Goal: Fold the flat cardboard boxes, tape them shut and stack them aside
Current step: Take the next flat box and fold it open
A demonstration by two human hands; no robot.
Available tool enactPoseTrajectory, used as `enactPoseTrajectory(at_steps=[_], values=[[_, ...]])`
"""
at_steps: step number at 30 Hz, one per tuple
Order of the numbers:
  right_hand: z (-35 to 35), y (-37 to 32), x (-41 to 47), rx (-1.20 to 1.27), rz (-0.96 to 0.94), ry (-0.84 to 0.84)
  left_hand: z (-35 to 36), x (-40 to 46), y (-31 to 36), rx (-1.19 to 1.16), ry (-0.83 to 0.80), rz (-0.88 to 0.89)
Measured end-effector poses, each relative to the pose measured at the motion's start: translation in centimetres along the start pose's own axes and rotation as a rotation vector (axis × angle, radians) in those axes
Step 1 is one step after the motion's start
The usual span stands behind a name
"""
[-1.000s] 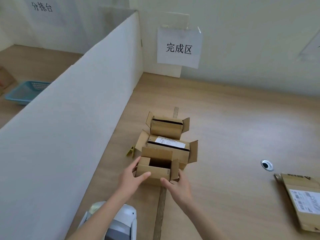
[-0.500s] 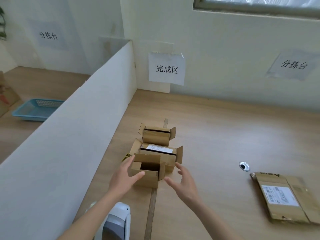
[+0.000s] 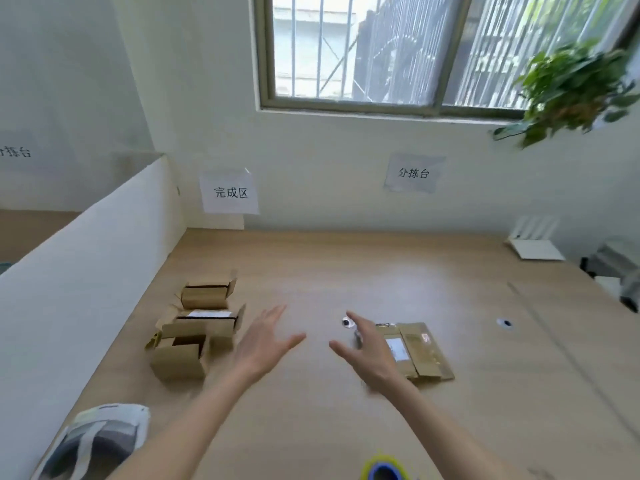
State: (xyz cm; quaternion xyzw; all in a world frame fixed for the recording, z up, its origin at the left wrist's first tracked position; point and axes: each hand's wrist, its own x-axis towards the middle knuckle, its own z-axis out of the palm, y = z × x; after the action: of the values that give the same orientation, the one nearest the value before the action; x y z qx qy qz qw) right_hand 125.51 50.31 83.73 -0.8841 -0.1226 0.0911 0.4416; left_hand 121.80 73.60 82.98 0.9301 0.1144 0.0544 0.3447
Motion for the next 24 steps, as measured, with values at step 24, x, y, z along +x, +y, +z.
enactPoseTrajectory(at_steps=[24], values=[[-21.1, 21.3, 0.4, -0.429, 0.159, -0.005, 23.7, 2.9, 18.0, 0.141, -0.136, 0.107]])
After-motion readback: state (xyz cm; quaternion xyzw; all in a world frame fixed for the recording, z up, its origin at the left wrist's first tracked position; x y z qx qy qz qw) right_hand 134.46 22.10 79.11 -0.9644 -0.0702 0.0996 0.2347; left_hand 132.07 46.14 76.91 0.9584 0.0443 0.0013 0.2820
